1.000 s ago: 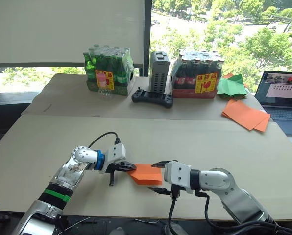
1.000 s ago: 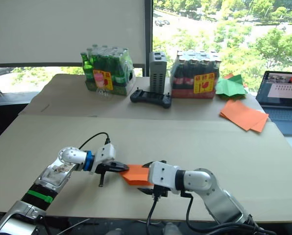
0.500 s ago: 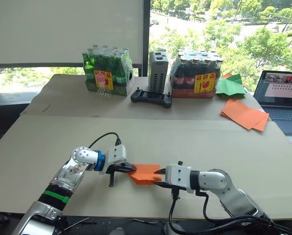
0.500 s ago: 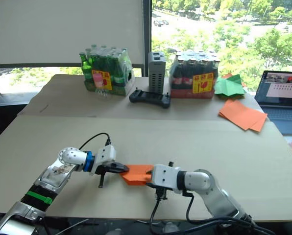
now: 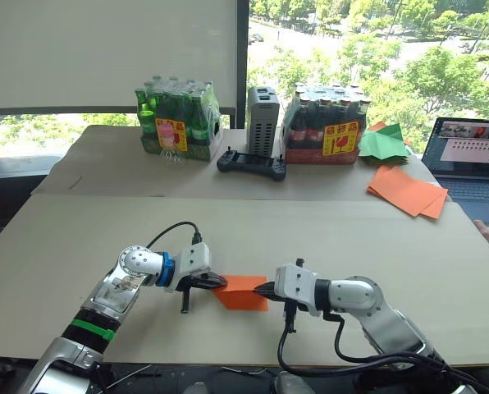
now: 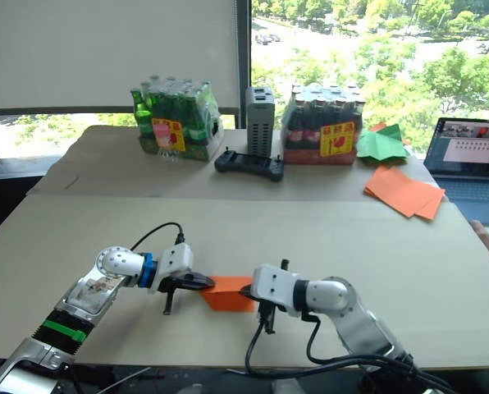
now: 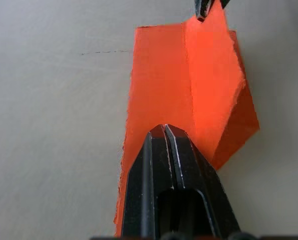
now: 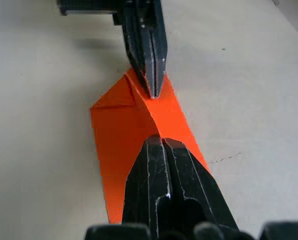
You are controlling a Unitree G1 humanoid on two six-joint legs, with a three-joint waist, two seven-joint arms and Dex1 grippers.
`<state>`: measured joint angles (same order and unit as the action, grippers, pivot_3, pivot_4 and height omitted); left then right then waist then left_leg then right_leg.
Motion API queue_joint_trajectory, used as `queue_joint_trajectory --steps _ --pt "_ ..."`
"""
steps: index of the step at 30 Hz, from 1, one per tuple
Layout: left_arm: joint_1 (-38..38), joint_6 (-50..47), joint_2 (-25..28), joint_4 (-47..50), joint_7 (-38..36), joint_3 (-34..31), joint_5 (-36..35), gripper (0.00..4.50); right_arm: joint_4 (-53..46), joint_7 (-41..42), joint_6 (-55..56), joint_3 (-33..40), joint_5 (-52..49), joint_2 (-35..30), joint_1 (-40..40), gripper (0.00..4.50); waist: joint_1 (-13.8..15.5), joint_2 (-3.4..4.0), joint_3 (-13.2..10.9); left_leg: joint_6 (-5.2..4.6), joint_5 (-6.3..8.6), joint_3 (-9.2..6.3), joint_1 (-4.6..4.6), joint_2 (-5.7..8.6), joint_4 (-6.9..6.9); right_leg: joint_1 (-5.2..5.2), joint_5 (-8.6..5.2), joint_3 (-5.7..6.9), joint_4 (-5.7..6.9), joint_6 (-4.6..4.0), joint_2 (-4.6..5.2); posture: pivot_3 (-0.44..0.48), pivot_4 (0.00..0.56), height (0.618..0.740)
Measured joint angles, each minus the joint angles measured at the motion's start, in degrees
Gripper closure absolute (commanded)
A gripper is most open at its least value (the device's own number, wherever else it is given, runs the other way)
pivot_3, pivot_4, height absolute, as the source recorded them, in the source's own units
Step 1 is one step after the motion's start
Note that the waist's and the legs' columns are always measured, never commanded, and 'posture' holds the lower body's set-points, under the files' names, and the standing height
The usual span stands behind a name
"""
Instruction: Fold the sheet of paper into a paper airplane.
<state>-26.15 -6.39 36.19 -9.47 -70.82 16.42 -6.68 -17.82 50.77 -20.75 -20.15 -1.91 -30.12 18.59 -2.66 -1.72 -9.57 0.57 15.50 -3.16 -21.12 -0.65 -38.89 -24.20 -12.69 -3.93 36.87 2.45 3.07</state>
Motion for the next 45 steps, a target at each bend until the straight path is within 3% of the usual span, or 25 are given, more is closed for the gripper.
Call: queue_joint_trajectory --steps 9,18,28,32,45 --pt "0.01 0.12 -0.04 0.01 0.05 0.05 0.02 4.50 6.00 -0.84 -6.28 -1.60 0.55 2.29 4.92 4.45 0.10 0.01 0.01 0.00 0.00 0.00 -0.01 0.01 0.00 0.00 0.00 0.00 -0.01 0.00 0.01 0.000 0.150 0.733" --pt "0.01 0.30 -0.02 -0.03 -0.01 0.03 0.01 4.50 6.11 0.02 -8.50 -1.46 -0.71 2.37 4.95 4.45 0.11 0.02 0.01 0.00 0.00 0.00 -0.02 0.02 0.01 0.00 0.00 0.00 -0.03 0.01 0.02 0.000 0.150 0.733" --pt "-2.43 3.76 0.07 -3.34 -2.01 0.42 1.28 4.50 3.49 -1.11 -24.90 -1.51 -3.98 3.59 6.51 4.45 0.13 0.02 0.01 0.00 0.00 -0.01 -0.03 0.02 0.01 -0.01 0.00 0.00 -0.03 0.01 0.02 0.000 0.150 0.733" --pt "-2.55 3.66 0.49 -3.37 -2.29 0.34 1.24 4.50 3.22 -2.06 -26.52 -1.98 -3.99 3.71 7.07 4.45 0.05 0.02 0.01 0.00 0.00 -0.01 -0.02 0.01 0.00 -0.01 0.00 0.00 -0.02 0.01 0.02 0.000 0.150 0.733" --pt "-3.03 -5.98 0.39 6.09 -2.53 -2.40 -2.99 4.50 2.90 -4.07 -27.39 -3.17 -3.93 3.79 7.18 4.45 -0.20 0.02 0.03 0.00 0.00 0.00 0.02 -0.01 0.00 0.01 0.00 0.00 0.02 0.01 -0.01 0.000 0.150 0.733"
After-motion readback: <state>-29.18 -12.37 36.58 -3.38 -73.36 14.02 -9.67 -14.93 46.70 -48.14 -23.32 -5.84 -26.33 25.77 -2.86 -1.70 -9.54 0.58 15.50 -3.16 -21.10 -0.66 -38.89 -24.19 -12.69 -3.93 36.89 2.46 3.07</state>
